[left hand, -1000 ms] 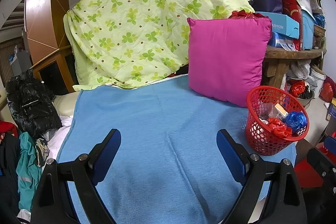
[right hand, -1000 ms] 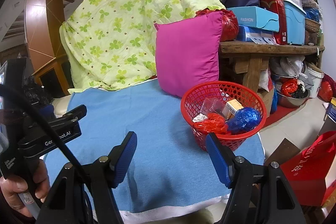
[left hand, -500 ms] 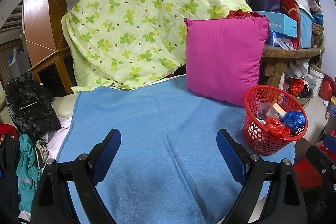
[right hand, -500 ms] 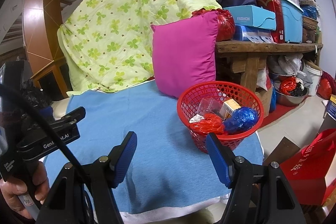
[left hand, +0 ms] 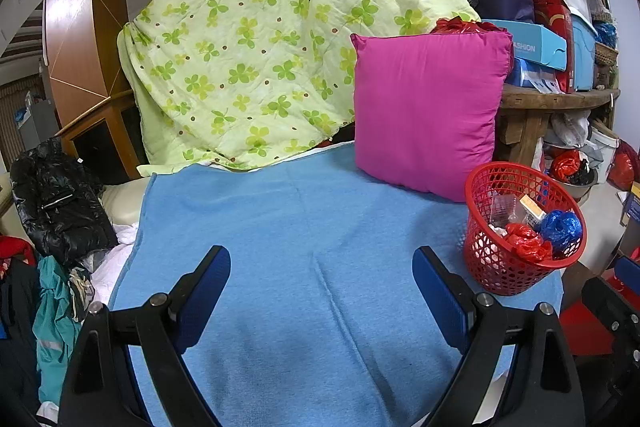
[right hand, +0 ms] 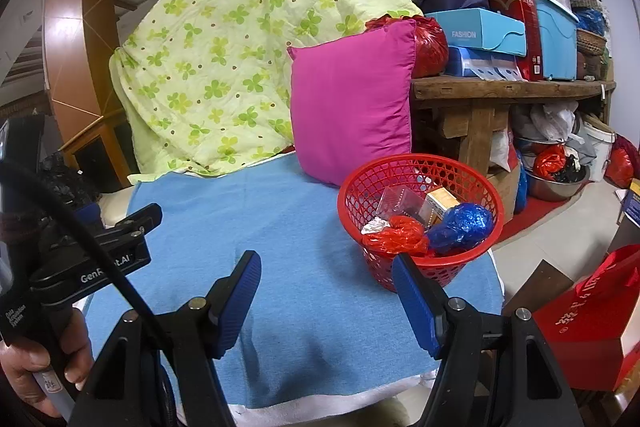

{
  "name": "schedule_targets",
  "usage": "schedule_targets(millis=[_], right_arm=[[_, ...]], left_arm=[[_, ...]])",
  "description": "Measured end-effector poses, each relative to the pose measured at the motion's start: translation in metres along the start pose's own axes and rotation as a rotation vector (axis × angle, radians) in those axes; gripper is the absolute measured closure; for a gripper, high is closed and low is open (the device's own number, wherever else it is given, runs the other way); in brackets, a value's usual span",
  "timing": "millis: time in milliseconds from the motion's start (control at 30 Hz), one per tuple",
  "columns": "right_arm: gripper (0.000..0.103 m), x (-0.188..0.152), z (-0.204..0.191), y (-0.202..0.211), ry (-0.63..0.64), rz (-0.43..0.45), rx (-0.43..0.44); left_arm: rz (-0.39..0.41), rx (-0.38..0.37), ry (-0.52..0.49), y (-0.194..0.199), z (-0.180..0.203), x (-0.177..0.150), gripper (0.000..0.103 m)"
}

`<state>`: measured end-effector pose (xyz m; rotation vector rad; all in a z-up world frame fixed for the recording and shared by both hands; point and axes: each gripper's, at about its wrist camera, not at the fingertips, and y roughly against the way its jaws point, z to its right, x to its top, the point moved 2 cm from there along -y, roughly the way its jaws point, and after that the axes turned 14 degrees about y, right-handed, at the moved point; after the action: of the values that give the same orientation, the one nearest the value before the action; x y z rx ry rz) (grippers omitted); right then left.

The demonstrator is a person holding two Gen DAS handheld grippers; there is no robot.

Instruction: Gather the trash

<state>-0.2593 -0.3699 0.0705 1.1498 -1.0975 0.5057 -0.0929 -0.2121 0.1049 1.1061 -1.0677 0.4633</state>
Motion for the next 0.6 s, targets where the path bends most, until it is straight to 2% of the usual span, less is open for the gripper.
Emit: schedule_targets(millis=[600], right_arm=[[0.031,0.000,0.025,0.010,-0.029,0.024,-0.033]], left_arm=[[0.011,0.008,-0.040,0.010,0.018,0.002,0.011]])
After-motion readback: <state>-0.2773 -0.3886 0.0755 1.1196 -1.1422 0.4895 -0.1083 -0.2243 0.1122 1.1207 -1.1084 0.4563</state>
